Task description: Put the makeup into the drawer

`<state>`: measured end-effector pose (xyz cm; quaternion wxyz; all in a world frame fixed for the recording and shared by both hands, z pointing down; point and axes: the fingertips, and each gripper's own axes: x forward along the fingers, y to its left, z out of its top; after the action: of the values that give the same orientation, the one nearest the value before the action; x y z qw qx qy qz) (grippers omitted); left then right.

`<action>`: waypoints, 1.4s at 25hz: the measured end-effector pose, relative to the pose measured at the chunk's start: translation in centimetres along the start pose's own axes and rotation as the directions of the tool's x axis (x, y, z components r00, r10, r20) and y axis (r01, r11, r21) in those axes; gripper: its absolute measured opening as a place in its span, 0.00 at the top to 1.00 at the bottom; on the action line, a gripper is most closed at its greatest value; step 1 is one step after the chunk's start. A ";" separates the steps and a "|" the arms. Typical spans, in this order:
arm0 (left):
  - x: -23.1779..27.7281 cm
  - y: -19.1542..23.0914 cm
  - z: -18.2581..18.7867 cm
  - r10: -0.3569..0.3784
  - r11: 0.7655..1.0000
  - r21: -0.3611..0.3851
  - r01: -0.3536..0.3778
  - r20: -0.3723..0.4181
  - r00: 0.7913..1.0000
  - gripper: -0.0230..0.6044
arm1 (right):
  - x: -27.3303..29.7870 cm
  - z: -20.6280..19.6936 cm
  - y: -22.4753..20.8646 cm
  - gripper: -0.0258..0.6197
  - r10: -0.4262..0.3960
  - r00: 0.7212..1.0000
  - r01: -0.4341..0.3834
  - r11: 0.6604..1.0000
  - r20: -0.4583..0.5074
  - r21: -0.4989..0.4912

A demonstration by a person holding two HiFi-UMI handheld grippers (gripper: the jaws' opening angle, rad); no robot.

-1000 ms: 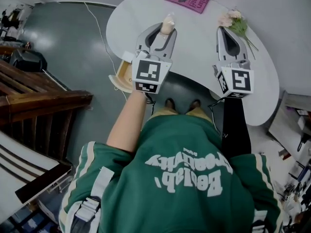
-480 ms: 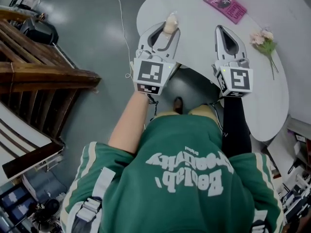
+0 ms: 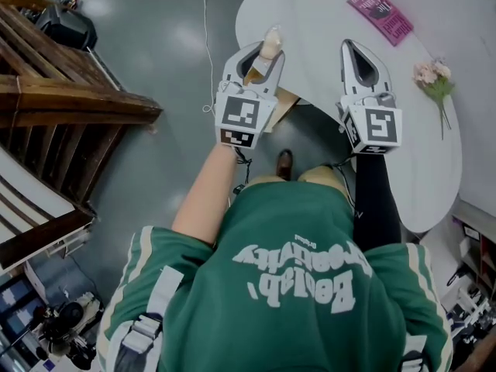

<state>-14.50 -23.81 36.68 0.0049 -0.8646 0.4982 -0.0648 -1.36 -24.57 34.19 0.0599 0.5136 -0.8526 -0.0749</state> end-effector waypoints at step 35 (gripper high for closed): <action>-5.6 -4.5 -32.0 -0.180 0.965 -0.263 0.002 -0.656 0.733 0.52 | -0.6 -2.2 2.0 0.95 0.035 0.996 -0.037 0.999 -0.082 -0.028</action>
<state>-17.12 -14.89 68.16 -0.2855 -0.7994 0.4270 -0.3117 -2.46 -23.27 36.75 0.1038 0.4999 -0.8573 -0.0654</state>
